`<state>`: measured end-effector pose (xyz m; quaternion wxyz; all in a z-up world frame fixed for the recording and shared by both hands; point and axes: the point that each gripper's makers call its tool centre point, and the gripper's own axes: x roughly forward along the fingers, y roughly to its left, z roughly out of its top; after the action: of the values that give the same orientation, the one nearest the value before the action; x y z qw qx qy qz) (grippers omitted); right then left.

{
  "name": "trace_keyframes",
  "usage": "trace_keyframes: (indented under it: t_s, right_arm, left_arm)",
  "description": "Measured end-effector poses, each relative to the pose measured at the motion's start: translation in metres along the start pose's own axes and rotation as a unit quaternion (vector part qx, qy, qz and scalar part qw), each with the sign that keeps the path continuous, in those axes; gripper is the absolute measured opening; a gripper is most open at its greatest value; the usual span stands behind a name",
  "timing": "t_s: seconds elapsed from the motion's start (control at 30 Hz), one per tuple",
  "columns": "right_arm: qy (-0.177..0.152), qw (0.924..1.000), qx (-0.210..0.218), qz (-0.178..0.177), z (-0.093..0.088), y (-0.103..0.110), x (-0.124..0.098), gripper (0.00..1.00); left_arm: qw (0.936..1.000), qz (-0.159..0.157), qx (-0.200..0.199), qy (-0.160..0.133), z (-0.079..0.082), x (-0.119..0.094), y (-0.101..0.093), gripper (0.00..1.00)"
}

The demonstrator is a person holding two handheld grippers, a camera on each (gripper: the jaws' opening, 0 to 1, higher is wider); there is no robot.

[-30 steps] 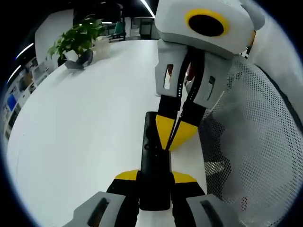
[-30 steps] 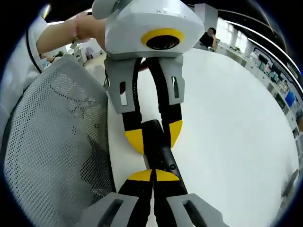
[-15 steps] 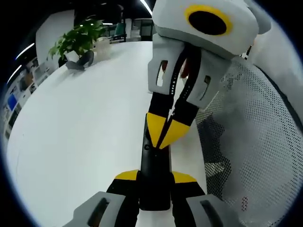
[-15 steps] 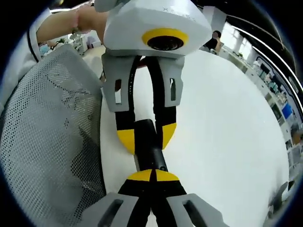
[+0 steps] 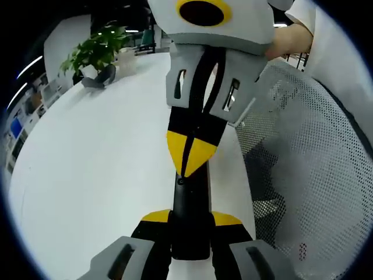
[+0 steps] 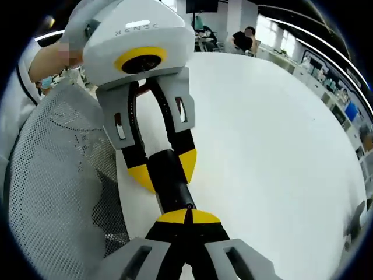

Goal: Press the specified remote control buttons in sequence, fully releasing each button before pressing the next.

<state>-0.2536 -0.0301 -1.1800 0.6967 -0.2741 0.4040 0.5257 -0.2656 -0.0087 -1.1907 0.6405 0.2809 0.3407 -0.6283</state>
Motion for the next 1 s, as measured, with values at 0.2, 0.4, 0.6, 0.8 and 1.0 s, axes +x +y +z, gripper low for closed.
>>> trace_keyframes:
  t_s: [0.2, 0.4, 0.6, 0.8, 1.0]
  right_arm:
    - [0.015, 0.9997, -0.017, 0.010, 0.0019, 0.0005, 0.0055, 0.00]
    - [0.049, 0.9982, 0.010, 0.032, 0.0025, -0.0025, 0.0092, 0.00]
    - [0.071, 0.9968, 0.017, 0.032, 0.0021, -0.0036, 0.0114, 0.00]
    - [0.029, 0.9989, 0.034, 0.013, 0.0014, -0.0036, 0.0091, 0.00]
    - [0.019, 0.9987, 0.037, 0.030, 0.0041, 0.0035, 0.0064, 0.00]
  left_arm:
    - [1.0000, -0.002, 0.000, -0.002, -0.0001, -0.0001, 0.0001, 0.24]
    - [0.9999, -0.005, -0.009, -0.007, -0.0004, -0.0008, 0.0018, 0.24]
    - [0.9998, -0.008, -0.015, -0.014, 0.0003, -0.0008, 0.0010, 0.24]
    - [0.9997, -0.009, -0.017, -0.016, 0.0006, -0.0009, 0.0003, 0.24]
    - [0.9998, -0.009, -0.010, -0.016, 0.0008, -0.0007, -0.0004, 0.24]
